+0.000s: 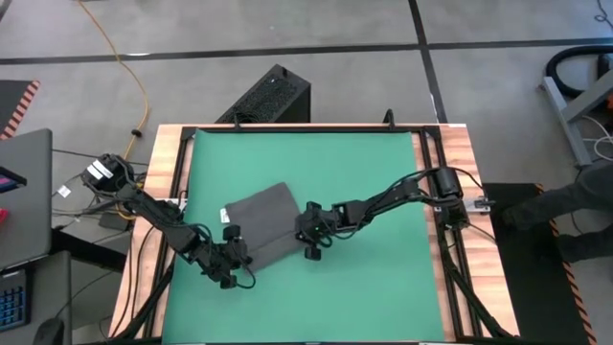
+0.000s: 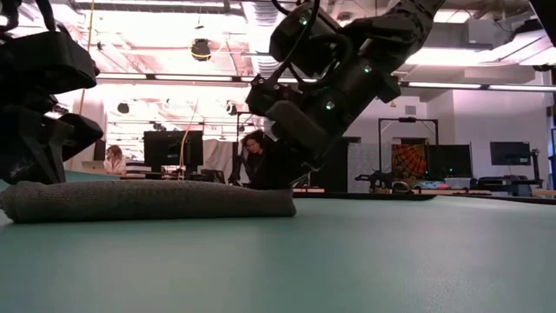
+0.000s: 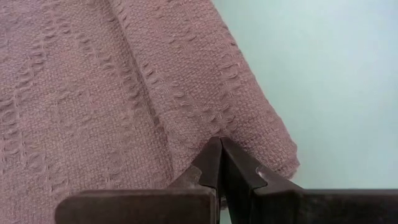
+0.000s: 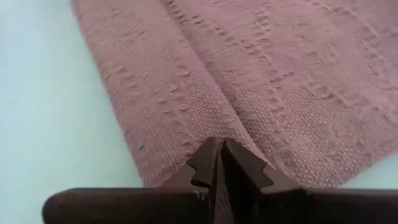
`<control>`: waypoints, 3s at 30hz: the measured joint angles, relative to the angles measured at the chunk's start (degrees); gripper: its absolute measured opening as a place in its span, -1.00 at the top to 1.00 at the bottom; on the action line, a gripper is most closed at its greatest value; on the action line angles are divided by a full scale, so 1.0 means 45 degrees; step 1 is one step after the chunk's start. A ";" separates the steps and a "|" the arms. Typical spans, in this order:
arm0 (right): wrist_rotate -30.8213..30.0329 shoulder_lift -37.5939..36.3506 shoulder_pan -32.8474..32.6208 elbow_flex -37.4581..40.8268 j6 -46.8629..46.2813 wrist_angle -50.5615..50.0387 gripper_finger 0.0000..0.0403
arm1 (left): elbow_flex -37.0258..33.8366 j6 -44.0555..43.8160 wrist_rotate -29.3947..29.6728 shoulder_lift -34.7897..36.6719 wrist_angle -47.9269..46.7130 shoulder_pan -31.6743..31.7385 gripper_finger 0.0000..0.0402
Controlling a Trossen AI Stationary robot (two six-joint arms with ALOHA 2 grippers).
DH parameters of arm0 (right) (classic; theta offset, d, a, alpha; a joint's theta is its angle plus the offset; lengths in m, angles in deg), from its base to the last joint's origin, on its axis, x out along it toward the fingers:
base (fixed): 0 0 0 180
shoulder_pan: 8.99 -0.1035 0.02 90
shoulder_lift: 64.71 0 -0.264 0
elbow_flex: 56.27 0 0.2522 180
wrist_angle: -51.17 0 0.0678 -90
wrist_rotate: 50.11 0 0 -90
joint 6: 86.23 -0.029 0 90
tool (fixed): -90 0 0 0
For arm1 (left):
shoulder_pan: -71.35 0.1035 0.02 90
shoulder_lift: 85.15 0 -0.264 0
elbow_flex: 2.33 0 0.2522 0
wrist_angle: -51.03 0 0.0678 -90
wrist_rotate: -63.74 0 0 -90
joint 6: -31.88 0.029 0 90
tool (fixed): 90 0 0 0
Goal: Roll towel
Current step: Roll the gray towel
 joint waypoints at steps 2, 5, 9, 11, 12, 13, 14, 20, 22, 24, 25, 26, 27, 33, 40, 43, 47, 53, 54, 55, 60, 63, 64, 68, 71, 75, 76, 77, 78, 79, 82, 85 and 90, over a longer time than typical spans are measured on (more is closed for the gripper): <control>0.0022 -0.0245 0.0077 0.0023 0.0545 0.0006 0.67 | 0.0000 0.0136 -0.0082 0.0005 0.0005 0.0062 1.00; 0.0048 -0.0759 0.0353 0.0065 0.0987 -0.0267 0.56 | 0.0005 0.0351 -0.0265 0.0015 0.0005 0.0067 1.00; 0.0054 -0.1136 0.0895 0.0066 0.1313 -0.0646 0.35 | 0.0006 0.0423 -0.0287 0.0015 0.0010 0.0072 1.00; 0.0343 -0.1348 0.1110 0.0066 0.1658 -0.0656 0.25 | 0.0005 0.0419 -0.0287 0.0015 0.0015 0.0072 1.00; 0.0611 -0.1501 0.1186 0.0066 0.2000 -0.0588 0.21 | 0.0005 0.0411 -0.0291 0.0015 0.0018 0.0072 1.00; 0.0852 -0.1697 0.1209 0.0066 0.2387 -0.0434 0.19 | 0.0005 0.0384 -0.0289 0.0015 0.0019 0.0072 1.00; 0.1058 -0.1958 0.1205 0.0066 0.2843 -0.0324 0.17 | 0.0005 0.0380 -0.0287 0.0015 0.0022 0.0072 1.00; 0.2495 -0.3817 0.0623 0.0039 0.5559 -0.0699 0.09 | 0.0005 0.0353 -0.0287 0.0015 0.0093 0.0076 1.00; 0.2757 -0.4069 0.0172 0.0003 0.6880 -0.1129 0.03 | 0.0005 0.0270 -0.0287 0.0015 0.0112 0.0077 1.00; 0.2652 -0.3932 -0.0271 0.0015 0.8321 -0.1620 -0.06 | 0.0005 0.0197 -0.0277 0.0015 0.0112 0.0077 1.00; 0.2392 -0.3781 -0.0476 0.0023 0.8845 -0.1640 -0.11 | 0.0005 0.0172 -0.0282 0.0015 0.0112 0.0077 1.00; 0.2005 -0.3589 -0.0655 0.0032 0.9163 -0.1594 -0.16 | 0.0005 0.0167 -0.0272 0.0015 0.0111 0.0077 1.00; 0.1720 -0.3382 -0.0793 0.0036 0.9317 -0.1475 -0.22 | 0.0005 0.0137 -0.0274 0.0015 0.0112 0.0077 1.00; 0.0280 -0.2189 -0.0996 -0.0296 0.9431 -0.0968 -0.41 | 0.0005 -0.0053 -0.0272 0.0015 0.0112 0.0077 1.00; -0.0060 -0.1059 -0.0868 -0.0385 0.9688 -0.0947 -0.42 | 0.0005 -0.0065 -0.0232 0.0015 0.0112 0.0077 1.00; -0.0627 -0.0566 -0.0621 -0.0382 0.9685 -0.0942 -0.42 | 0.0005 0.0047 -0.0228 0.0015 0.0112 0.0077 1.00; -0.0790 -0.0389 -0.0231 -0.0419 0.9319 -0.1119 -0.42 | 0.0005 0.0109 -0.0226 0.0015 0.0113 0.0077 1.00; -0.0929 -0.0394 0.0092 -0.0419 0.8367 -0.1313 -0.30 | 0.0005 0.0152 -0.0224 0.0015 0.0121 0.0077 1.00; -0.1065 -0.0394 0.0092 -0.0418 0.8248 -0.1326 -0.24 | 0.0005 0.0152 -0.0224 0.0015 0.0126 0.0077 1.00; -0.1165 -0.0394 0.0086 -0.0414 0.8138 -0.1340 -0.16 | 0.0005 0.0152 -0.0225 0.0015 0.0131 0.0077 1.00; -0.1369 -0.0384 -0.0085 -0.0401 0.7411 -0.1422 0.42 | -0.0038 0.0185 -0.0166 0.0015 0.0439 0.0082 1.00; -0.1386 -0.0384 -0.0183 -0.0402 0.7131 -0.1478 0.76 | -0.0112 0.0233 -0.0034 -0.0023 0.0934 0.0088 1.00; -0.1381 -0.0388 -0.0245 -0.0400 0.7042 -0.1545 0.84 | -0.0124 0.0187 -0.0037 -0.0036 0.1046 0.0101 1.00; -0.1403 -0.0428 -0.0487 -0.0448 0.6737 -0.2146 0.85 | -0.0141 -0.0788 -0.0198 -0.0044 0.1185 0.0121 1.00; -0.0292 -0.0530 -0.0510 -0.0747 0.5796 -0.3418 0.85 | -0.0136 -0.1209 -0.0921 -0.0058 0.1546 0.0145 1.00; 0.3159 -0.0505 -0.0109 -0.1423 0.3961 -0.4763 0.85 | -0.0153 -0.1102 -0.2264 -0.0102 0.2595 0.0145 1.00; 0.4004 -0.0498 -0.0001 -0.1542 0.3500 -0.4882 0.85 | -0.0165 -0.1072 -0.2456 -0.0115 0.2948 0.0145 1.00; 0.4711 -0.0487 0.0110 -0.1624 0.3015 -0.4988 0.85 | -0.0165 -0.1067 -0.2596 -0.0120 0.3324 0.0145 1.00; 0.5243 -0.0465 0.0201 -0.1731 0.2511 -0.5078 0.85 | -0.0182 -0.1067 -0.2747 -0.0121 0.3561 0.0142 1.00; 0.5614 -0.0459 0.0300 -0.1820 0.1999 -0.5149 0.85 | -0.0195 -0.1081 -0.2916 -0.0121 0.3805 0.0135 1.00; 0.6138 -0.0462 0.0681 -0.1901 0.0806 -0.5530 0.85 | -0.0194 -0.1420 -0.3347 -0.0121 0.4268 0.0111 1.00; 0.6243 -0.0360 0.1026 -0.1900 0.0206 -0.6463 0.85 | -0.0180 -0.1650 -0.3471 -0.0117 0.4237 0.0090 1.00; 0.6893 -0.0359 0.1445 -0.1896 -0.0927 -0.7071 0.85 | -0.0162 -0.1730 -0.3711 -0.0112 0.4265 0.0087 1.00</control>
